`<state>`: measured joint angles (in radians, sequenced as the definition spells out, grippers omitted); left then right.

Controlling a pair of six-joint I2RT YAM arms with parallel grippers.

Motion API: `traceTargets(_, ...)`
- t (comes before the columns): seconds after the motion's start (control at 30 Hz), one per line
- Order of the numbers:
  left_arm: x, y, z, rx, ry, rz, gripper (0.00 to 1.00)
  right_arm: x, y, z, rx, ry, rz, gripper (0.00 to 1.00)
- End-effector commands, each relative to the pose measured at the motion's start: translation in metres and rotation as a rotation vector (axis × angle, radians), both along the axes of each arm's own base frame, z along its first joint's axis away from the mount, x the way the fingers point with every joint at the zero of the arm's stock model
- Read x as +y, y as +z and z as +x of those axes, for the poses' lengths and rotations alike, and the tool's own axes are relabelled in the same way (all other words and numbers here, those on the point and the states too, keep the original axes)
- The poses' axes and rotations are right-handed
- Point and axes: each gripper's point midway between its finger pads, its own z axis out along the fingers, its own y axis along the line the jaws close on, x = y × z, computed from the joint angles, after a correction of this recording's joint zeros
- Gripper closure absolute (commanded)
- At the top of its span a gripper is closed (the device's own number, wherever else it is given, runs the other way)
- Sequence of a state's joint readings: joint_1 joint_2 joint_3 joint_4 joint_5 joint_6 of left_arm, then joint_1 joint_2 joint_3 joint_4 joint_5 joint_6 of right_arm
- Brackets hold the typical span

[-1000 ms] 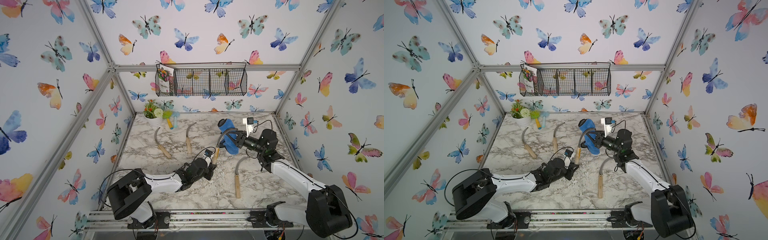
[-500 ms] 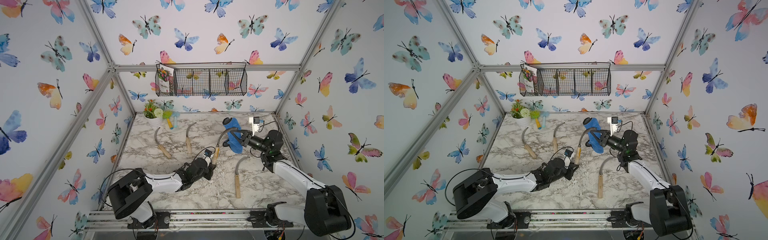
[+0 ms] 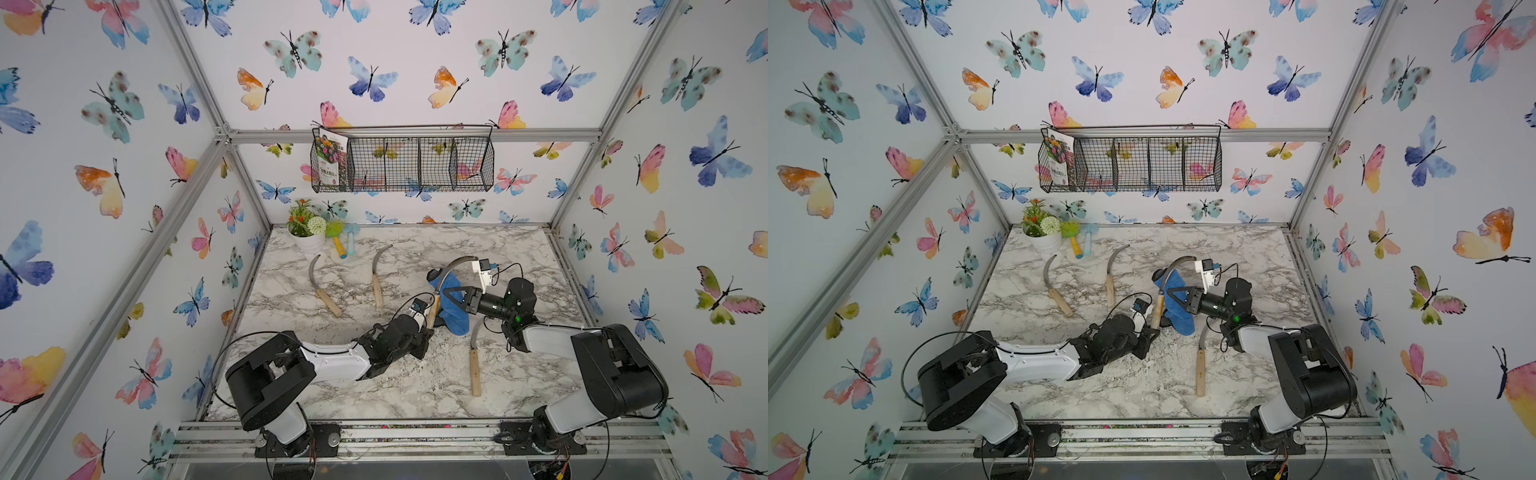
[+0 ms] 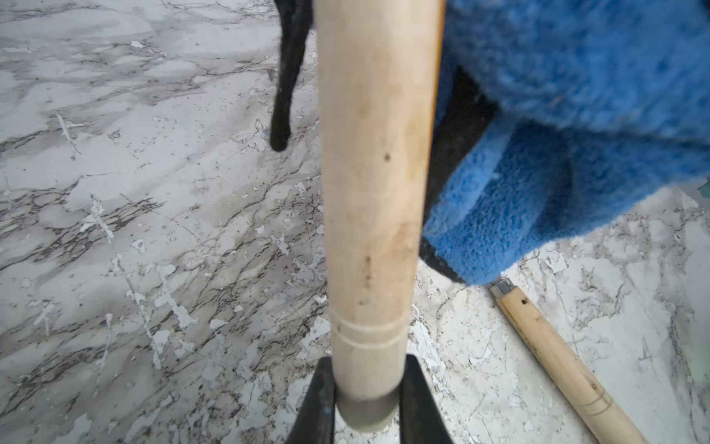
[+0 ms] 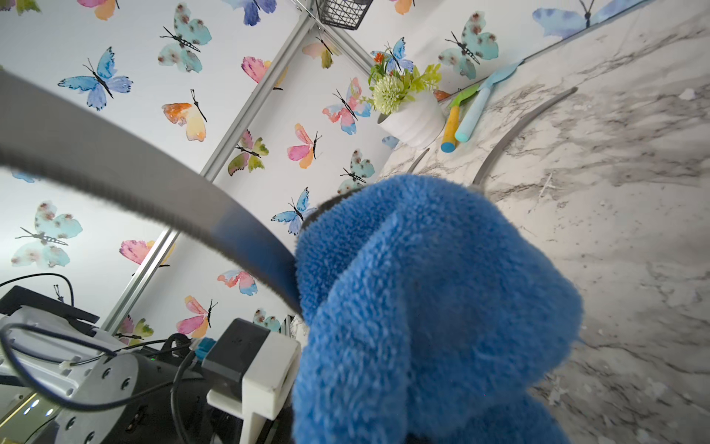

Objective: Wipe small sickles with rags
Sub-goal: Wipe the small sickle.

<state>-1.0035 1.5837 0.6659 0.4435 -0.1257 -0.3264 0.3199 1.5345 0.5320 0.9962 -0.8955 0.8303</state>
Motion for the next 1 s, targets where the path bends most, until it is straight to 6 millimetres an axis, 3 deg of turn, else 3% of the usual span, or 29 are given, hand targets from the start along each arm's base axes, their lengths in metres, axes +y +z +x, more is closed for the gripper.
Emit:
traceTargets(0.0, -0.009, 0.005, 0.001, -0.006, -0.014, -0.013, 1.0, 0.0, 0.048, 0.002, -0.138, 0.01, 0.044, 0.97)
traceTargets(0.3, -0.009, 0.005, 0.0, -0.004, -0.019, -0.013, 1.0, -0.045, 0.125, 0.017, -0.264, -0.08, 0.095, 0.97)
traceTargets(0.43, -0.008, 0.005, 0.0, -0.005, -0.018, -0.013, 1.0, -0.048, 0.138, 0.012, -0.29, -0.077, 0.107, 0.97)
traceTargets(0.6, -0.008, 0.006, 0.0, -0.007, -0.017, -0.013, 1.0, -0.043, 0.121, 0.005, -0.259, -0.045, 0.139, 0.97)
traceTargets(0.87, -0.008, 0.005, 0.001, -0.009, -0.012, -0.008, 1.0, 0.011, 0.049, 0.005, -0.129, 0.052, 0.096, 0.97)
traceTargets(0.97, -0.008, 0.006, 0.002, -0.013, -0.01, -0.007, 1.0, 0.021, 0.033, 0.008, -0.088, 0.081, 0.109, 0.97)
